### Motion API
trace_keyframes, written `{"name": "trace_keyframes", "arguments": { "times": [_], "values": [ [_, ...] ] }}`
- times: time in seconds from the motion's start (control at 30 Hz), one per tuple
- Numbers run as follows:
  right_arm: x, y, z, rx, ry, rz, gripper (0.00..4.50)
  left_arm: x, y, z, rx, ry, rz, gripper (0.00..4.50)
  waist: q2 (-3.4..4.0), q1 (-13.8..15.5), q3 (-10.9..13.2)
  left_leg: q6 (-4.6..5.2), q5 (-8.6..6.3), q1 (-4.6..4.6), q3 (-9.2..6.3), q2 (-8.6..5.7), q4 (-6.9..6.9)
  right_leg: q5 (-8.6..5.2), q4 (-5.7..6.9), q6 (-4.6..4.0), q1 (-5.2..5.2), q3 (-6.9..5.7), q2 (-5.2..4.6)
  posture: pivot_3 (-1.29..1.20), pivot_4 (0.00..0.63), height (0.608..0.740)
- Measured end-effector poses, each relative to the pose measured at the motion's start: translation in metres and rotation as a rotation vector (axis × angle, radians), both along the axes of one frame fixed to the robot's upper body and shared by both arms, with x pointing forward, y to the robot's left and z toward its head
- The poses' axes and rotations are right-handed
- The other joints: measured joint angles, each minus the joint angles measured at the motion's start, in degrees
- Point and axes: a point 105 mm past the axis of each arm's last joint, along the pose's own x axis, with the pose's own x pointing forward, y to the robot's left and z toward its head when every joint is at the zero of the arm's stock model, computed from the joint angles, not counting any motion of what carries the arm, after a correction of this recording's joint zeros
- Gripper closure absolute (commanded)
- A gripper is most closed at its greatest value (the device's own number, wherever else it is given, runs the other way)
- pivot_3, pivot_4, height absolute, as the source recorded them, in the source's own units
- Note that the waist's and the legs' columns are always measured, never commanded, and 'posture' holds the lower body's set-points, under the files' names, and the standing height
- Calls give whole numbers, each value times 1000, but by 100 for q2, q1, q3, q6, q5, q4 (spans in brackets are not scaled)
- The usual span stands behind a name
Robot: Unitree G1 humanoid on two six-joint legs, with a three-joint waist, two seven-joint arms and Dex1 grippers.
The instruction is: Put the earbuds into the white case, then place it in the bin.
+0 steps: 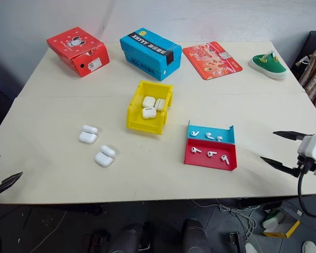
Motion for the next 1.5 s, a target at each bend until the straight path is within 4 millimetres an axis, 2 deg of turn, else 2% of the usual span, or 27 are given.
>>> {"name": "trace_keyframes", "arguments": {
  "times": [0.07,0.17,0.23,0.33,0.4,0.57,0.63,0.7,0.8,0.9,0.97,1.07,1.17,1.3,1.5],
  "values": [
    [1,3,0,9,-8,11,0,3,-5,6,9,-22,-15,31,0,0,0,0,0,0,0,0,0,0,-1,0,1,0,0,0,150,740],
    [5,18,-1,56,-21,59,0,8,-17,15,-12,-61,-45,31,0,3,0,0,0,1,0,1,0,0,3,0,1,1,0,0,150,740],
    [9,33,1,101,-35,95,0,8,-24,18,-48,-48,-68,31,0,-1,0,0,0,2,1,1,0,0,10,0,1,4,1,0,150,740],
    [15,70,15,290,-164,169,0,3,-27,15,-137,2,-56,31,0,-34,0,3,6,2,1,23,1,1,18,-2,2,2,23,0,150,740],
    [11,93,22,387,-183,235,0,-3,-20,12,-190,54,-9,31,2,-21,1,11,11,1,0,25,1,1,28,-3,-2,0,26,0,150,740],
    [-7,132,30,444,-210,412,0,-23,11,0,-285,227,225,31,-4,18,-2,20,6,1,4,21,2,1,21,-3,1,-7,31,0,150,740],
    [-10,141,28,448,-217,461,0,-27,16,-4,-322,291,294,31,-13,42,-5,-3,-8,1,2,14,2,1,21,-3,1,-7,29,0,150,740],
    [-13,143,27,441,-215,481,0,-27,13,-3,-371,352,326,31,-17,74,-4,-2,-8,0,-1,7,2,1,22,-3,1,-6,26,0,150,740],
    [-17,142,22,424,-199,507,0,-8,-13,14,-440,418,279,31,-38,149,-12,-7,-7,0,-12,9,4,2,15,-4,2,-3,21,0,150,740],
    [-19,138,14,414,-175,516,0,25,-49,43,-435,426,177,31,-43,183,-15,-10,-5,1,-16,6,6,2,12,-6,8,5,24,0,150,740],
    [-20,134,10,411,-167,509,0,42,-67,54,-447,450,152,31,-41,163,-14,-12,-4,2,-11,6,4,2,32,-6,5,1,38,0,150,740],
    [-21,129,4,409,-157,500,0,59,-97,54,-413,556,106,31,-40,120,-13,16,12,2,5,6,4,2,47,-7,-6,1,57,0,150,740],
    [-23,126,1,405,-154,489,0,90,-122,58,-369,542,101,31,-41,141,-13,16,15,0,9,12,25,2,54,-7,-5,5,71,0,150,740],
    [-25,124,-1,403,-160,474,0,115,-139,53,-364,566,126,31,-41,145,-13,6,5,-8,17,41,71,1,58,-9,-4,24,103,0,150,740],
    [-32,128,-3,403,-159,469,0,129,-159,29,-314,640,131,31,-45,172,-11,1,2,-9,17,56,80,-1,57,-12,-4,31,115,0,150,740]
  ]
}}
